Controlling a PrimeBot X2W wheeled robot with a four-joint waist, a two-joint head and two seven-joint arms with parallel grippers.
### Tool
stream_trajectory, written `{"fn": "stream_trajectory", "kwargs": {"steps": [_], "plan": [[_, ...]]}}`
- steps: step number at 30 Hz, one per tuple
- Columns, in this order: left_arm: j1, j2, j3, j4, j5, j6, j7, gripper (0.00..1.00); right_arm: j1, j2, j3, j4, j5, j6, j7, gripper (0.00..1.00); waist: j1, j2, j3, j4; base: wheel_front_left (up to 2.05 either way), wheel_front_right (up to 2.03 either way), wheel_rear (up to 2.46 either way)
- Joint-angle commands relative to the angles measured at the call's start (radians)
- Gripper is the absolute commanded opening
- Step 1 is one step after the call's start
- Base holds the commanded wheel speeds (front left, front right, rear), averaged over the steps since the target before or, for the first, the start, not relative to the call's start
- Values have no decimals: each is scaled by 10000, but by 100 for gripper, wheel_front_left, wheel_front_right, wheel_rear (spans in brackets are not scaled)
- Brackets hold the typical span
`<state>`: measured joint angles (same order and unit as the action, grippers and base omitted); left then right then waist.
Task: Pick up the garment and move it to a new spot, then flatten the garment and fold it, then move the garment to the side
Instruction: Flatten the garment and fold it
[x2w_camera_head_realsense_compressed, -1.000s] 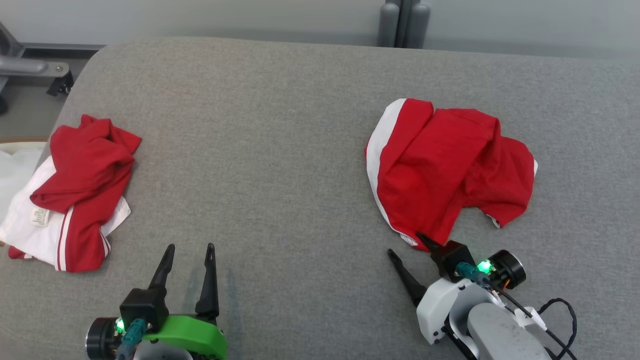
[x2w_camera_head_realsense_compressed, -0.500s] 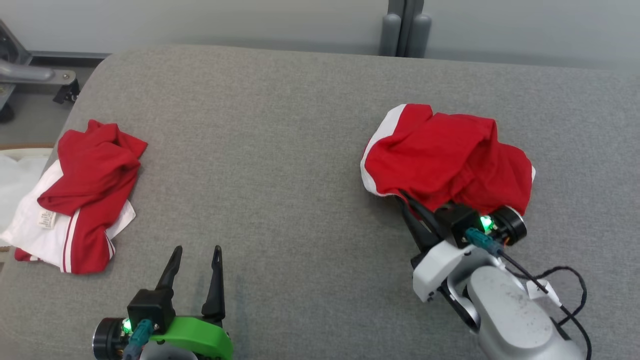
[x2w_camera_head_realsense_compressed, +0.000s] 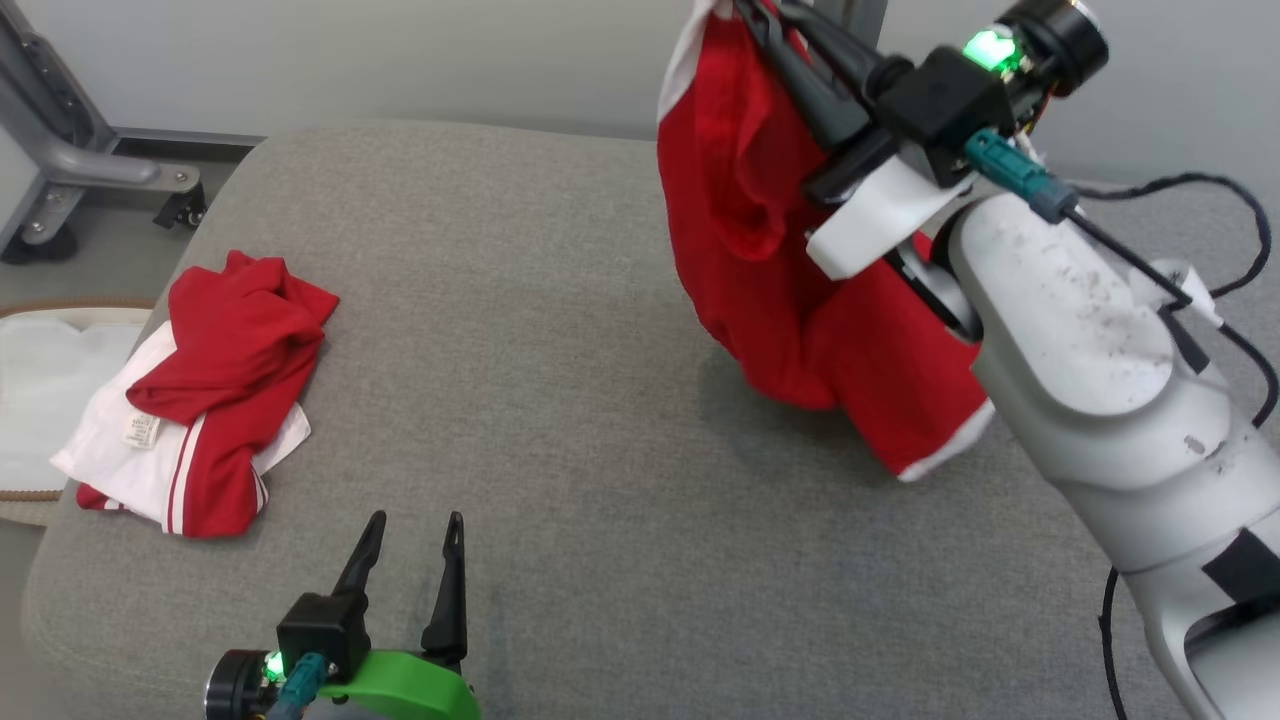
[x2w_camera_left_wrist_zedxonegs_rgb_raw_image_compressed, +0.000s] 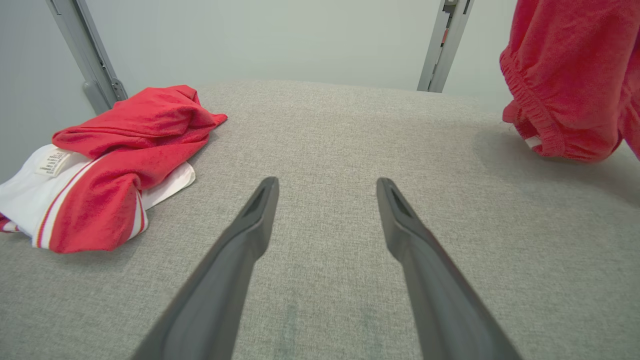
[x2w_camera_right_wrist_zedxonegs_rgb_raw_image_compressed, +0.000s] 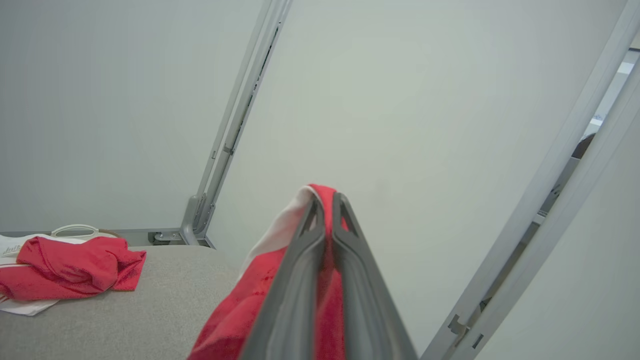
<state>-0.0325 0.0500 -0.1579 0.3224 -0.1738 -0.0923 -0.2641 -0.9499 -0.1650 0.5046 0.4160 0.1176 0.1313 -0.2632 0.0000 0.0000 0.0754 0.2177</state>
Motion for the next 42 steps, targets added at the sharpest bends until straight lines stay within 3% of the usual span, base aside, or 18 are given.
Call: {"fn": "stream_trajectory", "kwargs": {"steps": [1, 8, 19, 22, 23, 24, 25, 34, 42], "plan": [[65, 21, -5, -18, 18, -24, -6, 100, -333, -124, 85, -33, 114, -10, -23, 0, 0, 0, -23, 60, 0, 0, 0], [23, 23, -76, -125, -89, 54, -6, 100, -328, -780, -20, 214, 399, -12, -21, 0, 0, 0, 40, -183, 0, 0, 0], [-238, 23, -143, -310, -56, 42, -6, 100, 3615, -2376, -709, 1041, 1082, -10, -23, 2, 0, 0, 202, -799, 0, 0, 0], [-278, 23, -179, -323, -70, 24, -6, 100, 4618, -2549, -977, 1360, 1037, -12, -23, 27, 0, 0, 206, -929, 0, 0, 0], [-287, 21, -197, -328, -78, 21, -6, 100, 4812, -2565, -1088, 1451, 1012, -12, -23, 42, 0, 0, 209, -963, 0, 0, 0], [-305, 23, -220, -326, -81, 15, -6, 100, 4985, -2577, -1241, 1536, 942, -12, -23, 85, 0, 0, 205, -1007, 0, 0, 0], [-320, 23, -236, -327, -75, 11, -6, 100, 5108, -2562, -1357, 1595, 884, -12, -23, 100, 0, 0, 203, -1043, 0, 0, 0], [-343, 23, -406, -296, -166, 42, -6, 100, 5984, -1594, -3785, 562, -122, -12, -23, 100, 0, 0, 83, -1360, 0, 0, 0], [-1087, 23, -865, -182, -550, -14, -6, 100, 6895, -428, -4631, -316, -538, -10, -23, 100, 0, 0, 366, -1738, 0, 0, 0]]}}
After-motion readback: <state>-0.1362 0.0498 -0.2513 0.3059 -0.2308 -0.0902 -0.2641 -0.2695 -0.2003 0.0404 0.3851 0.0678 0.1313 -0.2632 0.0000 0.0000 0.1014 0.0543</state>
